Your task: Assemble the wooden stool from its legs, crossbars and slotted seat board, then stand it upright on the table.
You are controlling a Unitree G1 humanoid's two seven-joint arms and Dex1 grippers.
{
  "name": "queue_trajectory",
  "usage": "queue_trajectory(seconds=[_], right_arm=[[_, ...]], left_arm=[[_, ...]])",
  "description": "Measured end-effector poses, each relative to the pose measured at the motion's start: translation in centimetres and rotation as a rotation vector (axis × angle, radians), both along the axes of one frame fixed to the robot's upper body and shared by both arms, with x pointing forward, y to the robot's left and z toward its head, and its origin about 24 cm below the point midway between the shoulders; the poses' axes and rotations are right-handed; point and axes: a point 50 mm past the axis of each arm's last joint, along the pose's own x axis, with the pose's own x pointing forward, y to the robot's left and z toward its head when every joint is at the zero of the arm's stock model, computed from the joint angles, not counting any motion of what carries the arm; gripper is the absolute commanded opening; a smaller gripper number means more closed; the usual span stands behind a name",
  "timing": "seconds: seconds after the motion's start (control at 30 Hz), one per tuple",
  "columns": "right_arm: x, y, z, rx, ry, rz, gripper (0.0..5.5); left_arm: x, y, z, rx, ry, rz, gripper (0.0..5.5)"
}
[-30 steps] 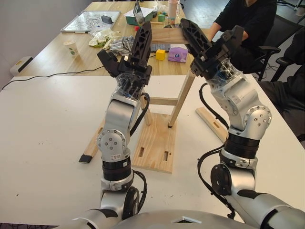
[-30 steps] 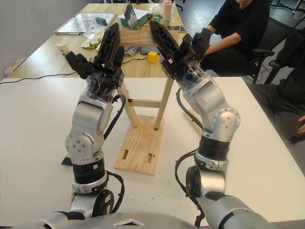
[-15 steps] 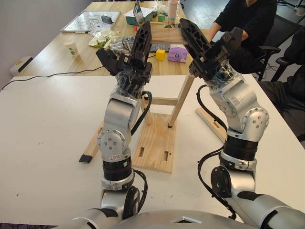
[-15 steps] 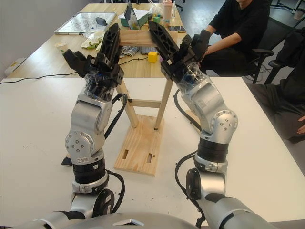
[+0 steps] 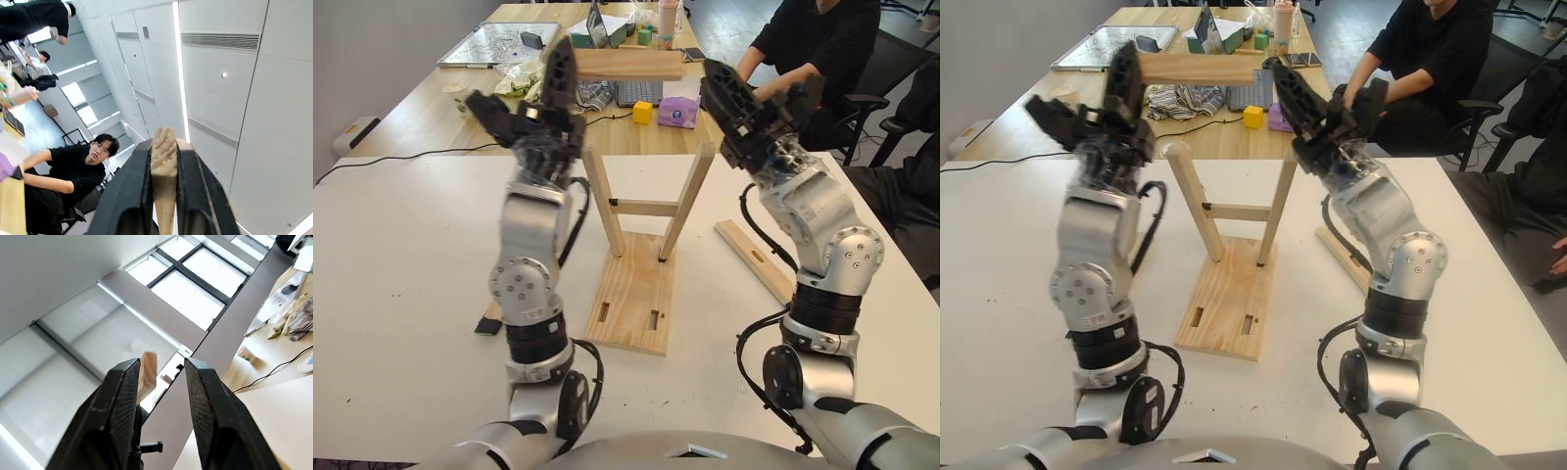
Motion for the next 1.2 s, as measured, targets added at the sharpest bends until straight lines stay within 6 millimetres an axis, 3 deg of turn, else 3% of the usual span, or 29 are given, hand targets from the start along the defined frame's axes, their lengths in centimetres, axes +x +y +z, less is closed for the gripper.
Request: queue_trajectory(seconds=[0.13,0.2,0.27,0.33,0.37,0.5,1.2], right_arm=[[0.6,-4.2,-0.2,-0.053,-0.002,-0.168,1.64],[0.6,-6.2,-0.3,-0.058,-0.009,-0.257,1.64],[0.5,-7.6,-0.6,-0.073,-0.014,-0.324,1.64],[0.6,-7.9,-1.4,-0.105,-0.003,-0.343,1.64],[0.6,-7.8,-1.7,-0.121,0.001,-0.345,1.64],[0.7,-7.6,-2.6,-0.16,0.005,-0.337,1.64],[0.9,-7.1,-3.8,-0.21,0.034,-0.297,1.64]], left_arm=[[-2.7,10.5,1.3,0.252,-0.015,0.328,0.37],[-4.3,14.4,-0.5,0.463,0.1,0.413,0.37],[-5.1,16.4,-4.8,0.694,0.298,0.419,0.37],[-5.6,16.4,-9.1,0.867,0.45,0.338,0.37],[-5.6,16.3,-10.4,0.918,0.485,0.3,0.37],[-4.9,16.0,-13.5,1.037,0.545,0.222,0.37],[-5.0,14.6,-14.2,1.055,0.498,0.189,0.37]])
